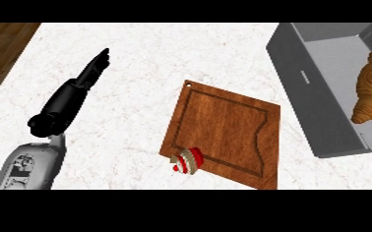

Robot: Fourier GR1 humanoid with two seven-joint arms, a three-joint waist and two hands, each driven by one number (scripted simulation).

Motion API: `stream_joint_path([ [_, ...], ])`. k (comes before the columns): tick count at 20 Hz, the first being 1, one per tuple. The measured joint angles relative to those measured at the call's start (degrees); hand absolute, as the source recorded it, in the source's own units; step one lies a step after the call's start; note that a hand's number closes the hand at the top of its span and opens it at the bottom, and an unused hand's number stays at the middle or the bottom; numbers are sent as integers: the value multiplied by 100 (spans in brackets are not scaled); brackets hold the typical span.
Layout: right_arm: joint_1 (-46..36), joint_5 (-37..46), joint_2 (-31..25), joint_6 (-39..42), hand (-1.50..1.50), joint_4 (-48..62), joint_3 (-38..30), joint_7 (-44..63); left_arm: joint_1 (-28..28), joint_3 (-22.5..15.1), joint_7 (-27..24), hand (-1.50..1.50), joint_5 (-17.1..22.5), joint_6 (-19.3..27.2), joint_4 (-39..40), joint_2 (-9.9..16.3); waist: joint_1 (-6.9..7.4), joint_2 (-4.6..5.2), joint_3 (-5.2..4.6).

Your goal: Pick the croissant from the cutting board and place it in the cardboard box

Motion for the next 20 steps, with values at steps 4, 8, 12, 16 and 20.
stream_joint_path([
  [4, -476, 761, -129, 282, 150, 798, 543, -166, -54, -8, -58, 0, -1, -59, 45, 4, 106, 31, -1],
  [8, -997, 1466, -84, 264, 150, 1770, 999, -621, -198, -9, -150, 0, -73, -47, 212, -17, 132, 52, 3],
  [12, -1484, 2197, 22, 127, -150, 2631, 1482, -825, -226, -75, -61, 0, -106, -53, 168, -76, 185, 58, 6],
  [16, -1847, 2600, 95, 90, -150, 3233, 1907, -1245, -190, -61, -107, 0, -98, -75, 195, -88, 187, 61, 8],
  [20, -2050, 2484, 197, 15, -150, 3607, 2057, -1652, -239, -79, -57, 0, -111, -69, 177, -122, 177, 62, 13],
])
